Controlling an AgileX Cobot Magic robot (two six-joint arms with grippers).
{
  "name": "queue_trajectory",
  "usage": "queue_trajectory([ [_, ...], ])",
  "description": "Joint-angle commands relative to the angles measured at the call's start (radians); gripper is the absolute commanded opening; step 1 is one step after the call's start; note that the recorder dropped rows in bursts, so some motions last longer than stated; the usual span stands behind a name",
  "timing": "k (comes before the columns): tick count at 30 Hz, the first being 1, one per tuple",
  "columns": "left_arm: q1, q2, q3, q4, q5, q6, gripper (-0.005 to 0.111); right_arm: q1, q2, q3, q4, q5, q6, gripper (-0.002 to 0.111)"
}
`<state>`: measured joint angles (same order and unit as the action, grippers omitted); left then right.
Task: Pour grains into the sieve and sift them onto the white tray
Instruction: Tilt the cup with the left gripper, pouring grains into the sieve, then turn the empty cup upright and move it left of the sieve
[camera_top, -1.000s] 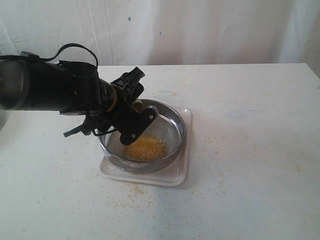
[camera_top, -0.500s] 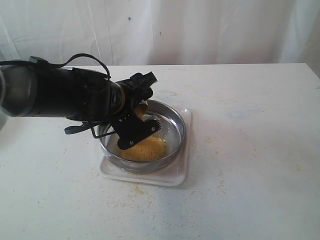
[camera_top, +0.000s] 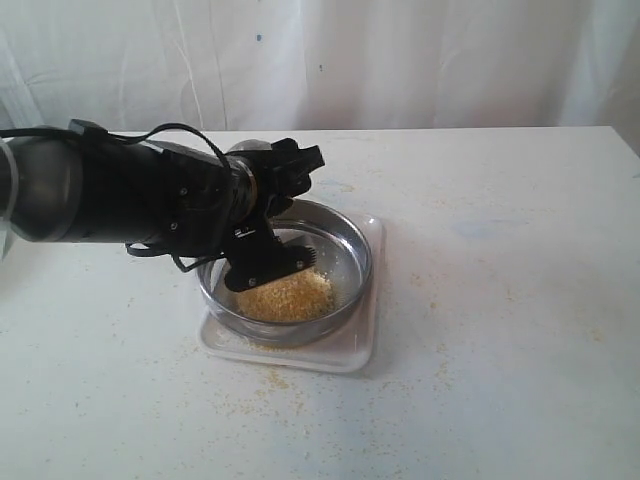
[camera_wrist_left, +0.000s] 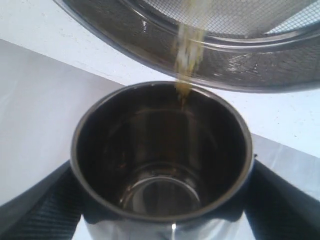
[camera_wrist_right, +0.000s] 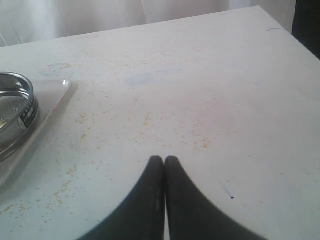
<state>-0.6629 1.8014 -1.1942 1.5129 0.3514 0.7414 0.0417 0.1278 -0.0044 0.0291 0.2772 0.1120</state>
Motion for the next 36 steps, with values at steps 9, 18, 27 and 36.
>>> queue_trajectory([
  [9, -0.028, 0.039, 0.031, 0.164, 0.089, -0.011, 0.000, -0.003, 0.004, 0.004, 0.003, -0.002, -0.002, 0.000],
  [18, -0.072, 0.083, 0.035, 0.232, 0.159, -0.092, 0.000, -0.003, 0.004, 0.004, 0.003, -0.002, -0.002, 0.000],
  [27, -0.118, 0.082, 0.029, 0.232, 0.171, -0.099, 0.000, -0.003, 0.004, 0.004, 0.001, -0.002, -0.002, 0.000],
  [36, -0.123, 0.073, 0.029, 0.232, 0.124, -0.172, 0.000, -0.003, 0.004, 0.004, 0.003, -0.002, -0.002, 0.000],
])
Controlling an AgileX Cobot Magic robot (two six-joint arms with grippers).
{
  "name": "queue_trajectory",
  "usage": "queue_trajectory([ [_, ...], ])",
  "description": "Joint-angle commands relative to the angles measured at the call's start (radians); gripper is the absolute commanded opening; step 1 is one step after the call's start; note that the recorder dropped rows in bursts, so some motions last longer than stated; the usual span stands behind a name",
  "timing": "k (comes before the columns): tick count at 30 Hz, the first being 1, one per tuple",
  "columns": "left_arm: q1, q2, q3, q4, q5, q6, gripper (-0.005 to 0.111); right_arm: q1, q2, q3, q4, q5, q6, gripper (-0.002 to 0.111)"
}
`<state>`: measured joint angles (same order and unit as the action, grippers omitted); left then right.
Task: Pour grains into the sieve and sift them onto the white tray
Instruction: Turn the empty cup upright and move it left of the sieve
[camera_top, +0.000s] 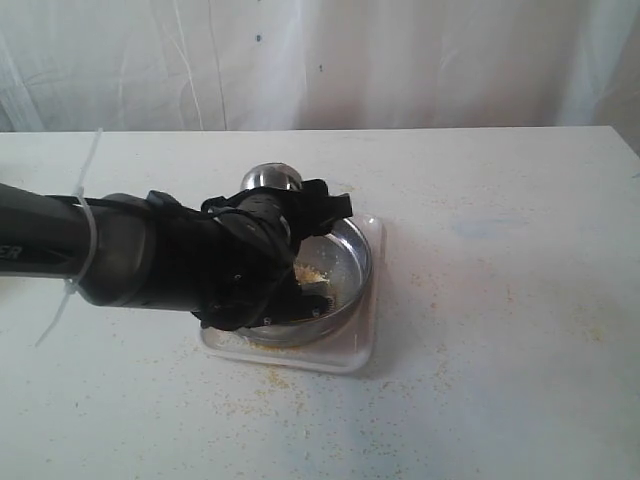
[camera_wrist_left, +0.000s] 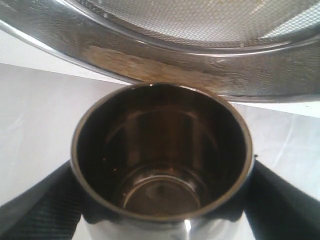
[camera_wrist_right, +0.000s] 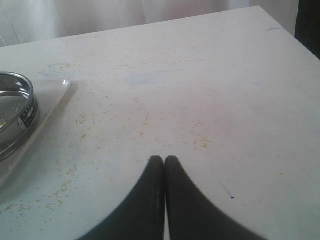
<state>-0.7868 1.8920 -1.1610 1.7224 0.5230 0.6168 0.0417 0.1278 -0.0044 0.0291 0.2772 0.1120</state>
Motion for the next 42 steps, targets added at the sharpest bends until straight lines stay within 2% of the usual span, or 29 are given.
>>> queue_trajectory([
  [1, 0.004, -0.013, -0.004, 0.022, -0.005, -0.042, 0.000, -0.003, 0.004, 0.004, 0.003, -0.002, -0.002, 0.000],
  [3, -0.018, -0.018, -0.004, 0.022, 0.041, -0.042, 0.000, -0.003, 0.004, 0.004, 0.003, -0.002, -0.002, 0.000],
  [5, -0.017, -0.018, -0.004, 0.022, 0.028, -0.078, 0.000, -0.003, 0.004, 0.004, 0.003, -0.002, -0.002, 0.000],
  [8, -0.017, -0.025, -0.004, 0.022, 0.065, -0.189, 0.000, -0.003, 0.004, 0.004, 0.003, -0.002, -0.002, 0.000],
  [12, -0.023, -0.076, -0.004, 0.022, 0.067, -0.491, 0.000, -0.003, 0.004, 0.004, 0.003, -0.002, -0.002, 0.000],
  [14, -0.023, -0.116, -0.004, 0.022, 0.036, -0.705, 0.000, -0.003, 0.004, 0.004, 0.003, -0.002, -0.002, 0.000],
  [19, -0.012, -0.224, -0.004, -0.048, -0.141, -1.154, 0.000, -0.003, 0.004, 0.004, 0.003, -0.002, -0.002, 0.000],
  [22, -0.001, -0.277, -0.002, -0.112, -0.215, -1.338, 0.000, -0.003, 0.004, 0.004, 0.003, -0.002, -0.002, 0.000],
  [25, 0.025, -0.322, -0.002, -0.227, -0.224, -1.450, 0.000, -0.003, 0.004, 0.004, 0.003, -0.002, -0.002, 0.000],
  [30, 0.107, -0.404, 0.036, -0.401, -0.240, -1.460, 0.000, -0.003, 0.004, 0.004, 0.003, -0.002, -0.002, 0.000],
  [36, 0.255, -0.520, 0.241, -0.432, -0.384, -1.539, 0.000, -0.003, 0.004, 0.004, 0.003, -0.002, -0.002, 0.000],
  [42, 0.471, -0.547, 0.417, -0.478, -0.650, -1.610, 0.000, -0.003, 0.004, 0.004, 0.003, -0.002, -0.002, 0.000],
])
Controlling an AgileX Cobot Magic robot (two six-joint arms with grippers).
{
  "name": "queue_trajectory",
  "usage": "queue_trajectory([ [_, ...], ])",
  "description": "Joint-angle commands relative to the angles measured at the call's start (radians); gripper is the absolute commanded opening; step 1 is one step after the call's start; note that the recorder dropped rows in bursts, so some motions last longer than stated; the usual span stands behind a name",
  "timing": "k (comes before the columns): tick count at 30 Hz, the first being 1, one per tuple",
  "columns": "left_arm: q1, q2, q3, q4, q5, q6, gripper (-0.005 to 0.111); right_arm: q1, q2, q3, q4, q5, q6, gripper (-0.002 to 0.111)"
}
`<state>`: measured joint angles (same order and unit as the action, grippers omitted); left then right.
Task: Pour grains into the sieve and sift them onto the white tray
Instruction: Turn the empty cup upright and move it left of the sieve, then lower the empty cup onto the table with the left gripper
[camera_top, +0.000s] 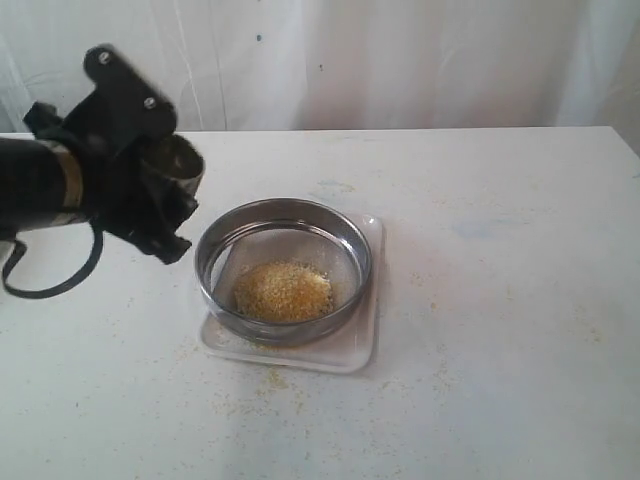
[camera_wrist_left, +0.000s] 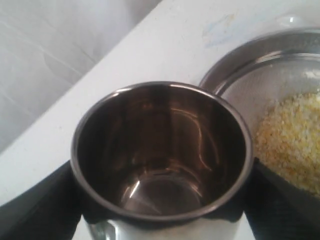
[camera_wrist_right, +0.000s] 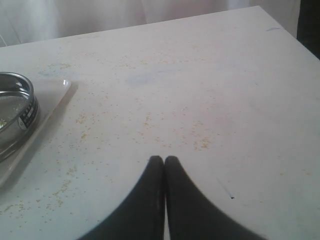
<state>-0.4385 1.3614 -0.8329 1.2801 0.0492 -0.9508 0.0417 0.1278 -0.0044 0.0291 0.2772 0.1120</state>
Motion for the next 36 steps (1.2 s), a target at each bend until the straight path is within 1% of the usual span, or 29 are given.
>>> queue_trajectory([
  [1, 0.157, -0.012, 0.112, -0.072, -0.216, -0.033, 0.000, -0.003, 0.004, 0.004, 0.003, -0.002, -0.002, 0.000],
  [3, 0.211, -0.010, 0.152, -0.165, -0.281, 0.038, 0.000, -0.003, 0.004, 0.004, 0.003, -0.002, -0.002, 0.000],
  [5, 0.254, -0.010, 0.189, -0.323, -0.357, 0.208, 0.000, -0.003, 0.004, 0.004, 0.003, -0.002, -0.002, 0.000],
  [7, 0.276, -0.010, 0.220, -0.510, -0.427, 0.386, 0.000, -0.003, 0.004, 0.004, 0.003, -0.002, -0.002, 0.000],
  [10, 0.279, 0.015, 0.257, -0.758, -0.489, 0.615, 0.000, -0.003, 0.004, 0.004, 0.003, -0.002, -0.002, 0.000],
  [12, 0.279, 0.046, 0.283, -0.871, -0.559, 0.688, 0.000, -0.003, 0.004, 0.004, 0.003, -0.002, -0.002, 0.000],
  [14, 0.279, 0.079, 0.296, -0.944, -0.619, 0.723, 0.000, -0.003, 0.004, 0.004, 0.003, -0.002, -0.002, 0.000],
  [18, 0.279, 0.147, 0.299, -1.003, -0.688, 0.775, 0.000, -0.003, 0.004, 0.004, 0.003, -0.002, -0.002, 0.000],
  [24, 0.279, 0.242, 0.299, -1.083, -0.810, 0.782, 0.000, -0.003, 0.004, 0.004, 0.003, -0.002, -0.002, 0.000],
  [29, 0.279, 0.314, 0.299, -1.142, -0.871, 0.895, 0.000, -0.003, 0.004, 0.004, 0.003, -0.002, -0.002, 0.000],
  [33, 0.279, 0.386, 0.297, -1.198, -0.958, 0.928, 0.000, -0.003, 0.004, 0.004, 0.003, -0.002, -0.002, 0.000],
  [36, 0.289, 0.433, 0.285, -1.195, -0.960, 0.921, 0.000, -0.003, 0.004, 0.004, 0.003, -0.002, -0.002, 0.000],
])
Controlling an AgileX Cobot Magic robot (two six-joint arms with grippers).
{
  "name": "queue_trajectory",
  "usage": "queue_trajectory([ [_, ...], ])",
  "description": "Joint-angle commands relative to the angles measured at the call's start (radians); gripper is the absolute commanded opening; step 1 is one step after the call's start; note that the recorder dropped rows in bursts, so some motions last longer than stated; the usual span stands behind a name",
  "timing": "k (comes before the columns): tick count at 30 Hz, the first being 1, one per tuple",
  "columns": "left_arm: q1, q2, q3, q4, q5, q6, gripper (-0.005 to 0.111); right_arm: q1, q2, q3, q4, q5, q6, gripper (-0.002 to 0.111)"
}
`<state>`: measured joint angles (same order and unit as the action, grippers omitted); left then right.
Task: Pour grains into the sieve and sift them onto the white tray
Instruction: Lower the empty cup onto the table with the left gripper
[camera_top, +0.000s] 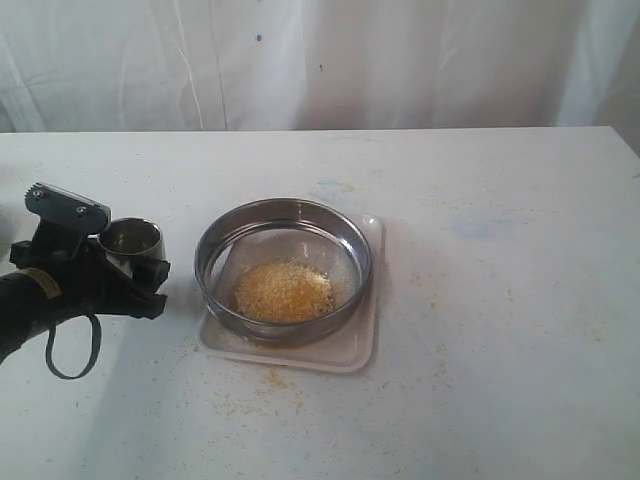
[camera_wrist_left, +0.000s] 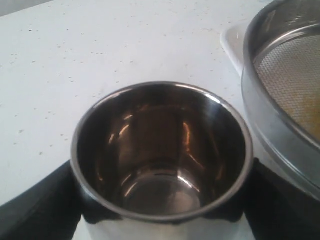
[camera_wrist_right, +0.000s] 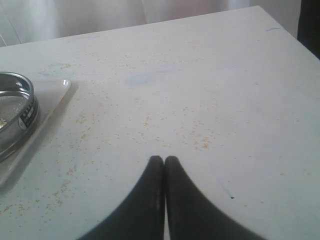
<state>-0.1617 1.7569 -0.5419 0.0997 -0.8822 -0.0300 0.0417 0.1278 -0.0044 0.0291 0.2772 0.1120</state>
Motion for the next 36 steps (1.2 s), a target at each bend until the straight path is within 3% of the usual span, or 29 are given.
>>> queue_trajectory([
  [1, 0.021, 0.060, -0.008, -0.015, -0.052, 0.000, 0.000, -0.003, 0.004, 0.004, 0.003, -0.002, -0.002, 0.000],
  [10, 0.021, 0.119, -0.008, -0.017, -0.097, -0.106, 0.000, -0.003, 0.004, 0.004, 0.001, -0.002, -0.002, 0.000],
  [20, 0.021, 0.119, -0.008, -0.013, -0.097, -0.106, 0.050, -0.003, 0.004, 0.004, 0.003, -0.002, -0.002, 0.000],
  [32, 0.021, 0.119, -0.008, 0.012, -0.112, -0.070, 0.073, -0.003, 0.004, 0.004, 0.003, -0.002, -0.002, 0.000],
  [36, 0.021, 0.119, -0.008, 0.012, -0.102, -0.061, 0.076, -0.003, 0.004, 0.004, 0.003, -0.002, -0.002, 0.000],
])
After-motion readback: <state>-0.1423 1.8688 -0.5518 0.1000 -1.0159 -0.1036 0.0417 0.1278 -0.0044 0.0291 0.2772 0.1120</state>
